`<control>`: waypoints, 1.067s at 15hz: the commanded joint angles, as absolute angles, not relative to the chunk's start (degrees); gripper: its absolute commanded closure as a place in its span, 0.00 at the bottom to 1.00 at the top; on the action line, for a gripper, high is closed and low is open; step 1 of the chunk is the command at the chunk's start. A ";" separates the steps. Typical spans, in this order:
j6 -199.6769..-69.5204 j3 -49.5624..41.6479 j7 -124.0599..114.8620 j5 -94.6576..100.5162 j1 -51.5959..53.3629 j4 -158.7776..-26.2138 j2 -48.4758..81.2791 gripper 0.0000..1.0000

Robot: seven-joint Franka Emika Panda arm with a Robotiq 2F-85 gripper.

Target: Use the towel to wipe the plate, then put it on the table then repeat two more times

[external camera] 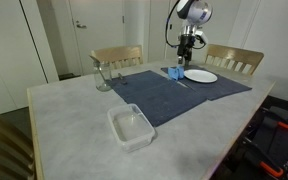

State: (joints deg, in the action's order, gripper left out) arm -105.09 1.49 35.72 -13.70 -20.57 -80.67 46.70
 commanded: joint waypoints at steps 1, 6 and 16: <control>-109.76 2.52 39.98 -13.69 -20.41 -84.73 45.75 0.00; -119.13 3.24 41.01 -14.81 -19.95 -89.44 45.10 0.00; -131.22 4.65 40.91 -14.01 -20.02 -95.02 43.92 0.48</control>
